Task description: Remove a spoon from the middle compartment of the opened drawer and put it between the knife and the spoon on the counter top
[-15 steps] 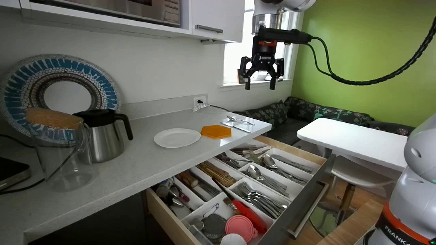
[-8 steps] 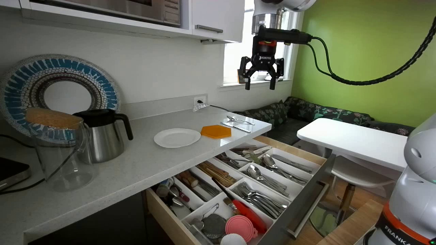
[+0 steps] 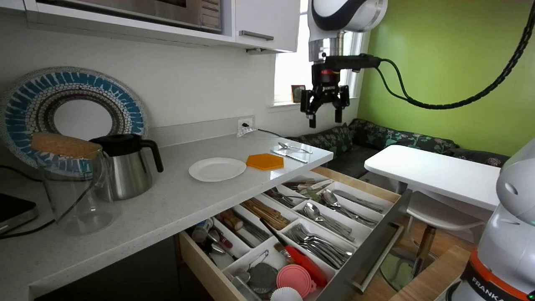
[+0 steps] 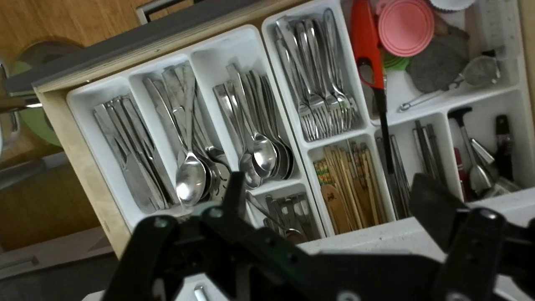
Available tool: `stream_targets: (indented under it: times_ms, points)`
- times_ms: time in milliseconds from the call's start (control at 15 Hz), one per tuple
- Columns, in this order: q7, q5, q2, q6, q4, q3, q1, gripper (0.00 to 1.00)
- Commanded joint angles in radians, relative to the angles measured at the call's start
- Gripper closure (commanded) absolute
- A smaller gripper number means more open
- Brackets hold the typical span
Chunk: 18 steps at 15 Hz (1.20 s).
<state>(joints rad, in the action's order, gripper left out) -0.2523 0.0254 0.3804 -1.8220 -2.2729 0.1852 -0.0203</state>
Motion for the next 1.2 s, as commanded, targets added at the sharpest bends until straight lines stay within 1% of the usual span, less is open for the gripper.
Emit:
stream_targets:
  times_ms: [0,200,333,533,600,667,800,1133]
  points:
    - [0.133,0.043,-0.031,-0.117,-0.119,-0.022,-0.041,0.00]
    - [0.213,0.051,-0.071,-0.243,-0.204,-0.039,-0.049,0.00]
    - [0.238,0.054,-0.106,-0.323,-0.258,-0.059,-0.037,0.00]
    - [0.281,0.045,-0.170,-0.431,-0.330,-0.117,-0.007,0.00]
    - [0.243,0.043,-0.138,-0.368,-0.290,-0.092,-0.030,0.00]
    - [0.257,0.043,-0.155,-0.397,-0.310,-0.109,-0.021,0.00]
    - [0.272,0.042,-0.177,-0.417,-0.321,-0.125,-0.012,0.00]
    - [0.272,0.042,-0.178,-0.418,-0.319,-0.124,-0.013,0.00]
